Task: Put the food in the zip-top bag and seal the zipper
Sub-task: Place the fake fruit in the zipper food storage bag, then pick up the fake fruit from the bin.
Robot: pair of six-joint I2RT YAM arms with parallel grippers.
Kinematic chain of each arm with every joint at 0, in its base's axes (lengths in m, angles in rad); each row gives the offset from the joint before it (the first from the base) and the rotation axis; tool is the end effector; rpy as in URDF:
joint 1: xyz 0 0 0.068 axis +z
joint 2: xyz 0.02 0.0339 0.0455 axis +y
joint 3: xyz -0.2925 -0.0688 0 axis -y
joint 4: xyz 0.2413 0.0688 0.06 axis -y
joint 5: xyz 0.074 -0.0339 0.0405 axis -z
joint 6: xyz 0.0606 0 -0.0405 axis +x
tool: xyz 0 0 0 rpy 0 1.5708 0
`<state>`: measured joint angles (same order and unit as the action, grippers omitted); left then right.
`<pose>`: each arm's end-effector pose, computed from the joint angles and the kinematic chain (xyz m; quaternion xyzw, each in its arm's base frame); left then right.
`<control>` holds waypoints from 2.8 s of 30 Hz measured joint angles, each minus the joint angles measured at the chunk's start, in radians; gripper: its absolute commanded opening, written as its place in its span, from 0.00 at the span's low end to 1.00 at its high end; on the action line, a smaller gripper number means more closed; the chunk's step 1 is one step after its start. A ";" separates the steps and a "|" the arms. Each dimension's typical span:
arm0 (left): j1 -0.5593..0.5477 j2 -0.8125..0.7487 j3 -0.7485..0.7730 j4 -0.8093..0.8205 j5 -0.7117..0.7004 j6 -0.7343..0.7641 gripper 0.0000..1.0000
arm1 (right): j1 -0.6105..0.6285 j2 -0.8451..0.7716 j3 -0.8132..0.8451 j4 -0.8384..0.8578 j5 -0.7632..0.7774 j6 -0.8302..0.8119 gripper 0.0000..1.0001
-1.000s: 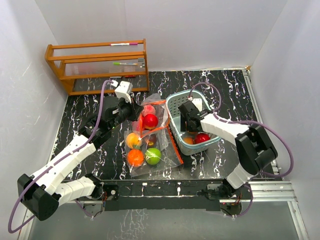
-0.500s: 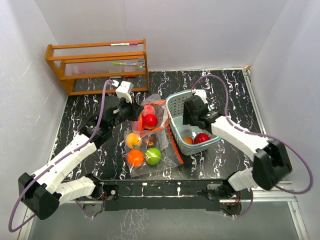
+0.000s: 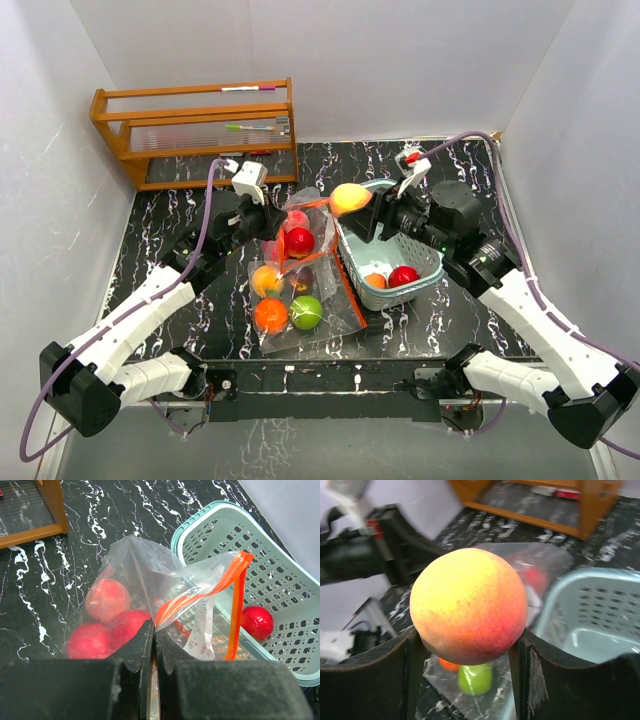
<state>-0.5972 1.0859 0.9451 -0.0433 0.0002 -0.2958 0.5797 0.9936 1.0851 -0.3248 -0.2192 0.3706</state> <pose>0.2177 -0.1481 0.3732 0.1155 0.7604 -0.2760 0.5764 0.1808 0.1341 0.4096 -0.1488 0.7686 0.3582 0.5088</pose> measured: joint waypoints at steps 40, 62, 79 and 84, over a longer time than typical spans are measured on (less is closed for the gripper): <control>0.012 -0.006 -0.013 0.012 0.014 -0.008 0.00 | 0.205 0.467 0.082 0.247 0.193 -0.028 0.98; 0.013 -0.011 0.079 -0.025 -0.017 -0.002 0.00 | 0.188 0.127 0.049 -0.409 0.443 0.101 1.00; 0.013 -0.014 0.067 -0.025 -0.016 0.001 0.00 | 0.060 0.312 -0.014 -0.457 0.316 0.137 0.92; 0.013 -0.014 0.067 -0.025 -0.016 0.001 0.00 | 0.059 0.193 -0.061 -0.409 0.192 0.120 0.92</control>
<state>-0.5842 1.0714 1.0122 -0.0681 -0.0158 -0.2947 0.6384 1.1862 1.0237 -0.7334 -0.0273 0.4904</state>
